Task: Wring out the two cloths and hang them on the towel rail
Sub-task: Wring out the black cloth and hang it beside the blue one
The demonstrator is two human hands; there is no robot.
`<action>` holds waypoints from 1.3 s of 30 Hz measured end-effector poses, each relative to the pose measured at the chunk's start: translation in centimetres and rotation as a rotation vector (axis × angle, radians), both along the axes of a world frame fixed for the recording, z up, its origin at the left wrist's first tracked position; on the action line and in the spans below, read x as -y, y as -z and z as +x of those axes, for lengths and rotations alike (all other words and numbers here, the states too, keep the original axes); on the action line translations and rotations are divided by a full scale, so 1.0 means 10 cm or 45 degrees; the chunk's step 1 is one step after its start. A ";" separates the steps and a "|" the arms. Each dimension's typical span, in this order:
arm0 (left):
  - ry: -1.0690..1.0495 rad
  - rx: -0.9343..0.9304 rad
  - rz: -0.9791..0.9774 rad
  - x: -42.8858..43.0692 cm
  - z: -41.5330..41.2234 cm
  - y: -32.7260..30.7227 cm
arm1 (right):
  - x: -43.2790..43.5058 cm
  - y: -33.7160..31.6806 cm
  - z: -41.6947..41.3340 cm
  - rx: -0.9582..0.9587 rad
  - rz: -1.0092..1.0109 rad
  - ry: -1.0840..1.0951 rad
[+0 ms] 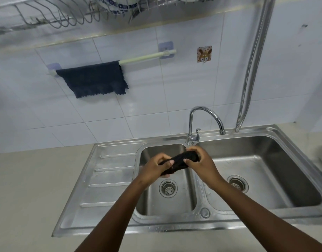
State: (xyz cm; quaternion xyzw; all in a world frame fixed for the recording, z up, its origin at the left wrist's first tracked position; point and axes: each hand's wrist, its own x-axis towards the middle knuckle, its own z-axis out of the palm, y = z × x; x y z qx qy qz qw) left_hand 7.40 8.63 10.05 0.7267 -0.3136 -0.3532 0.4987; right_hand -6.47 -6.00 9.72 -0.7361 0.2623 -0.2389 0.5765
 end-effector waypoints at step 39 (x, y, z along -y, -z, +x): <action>-0.128 -0.224 -0.152 0.14 0.06 -0.63 | 0.27 -0.11 -0.01 0.009 0.888 -0.528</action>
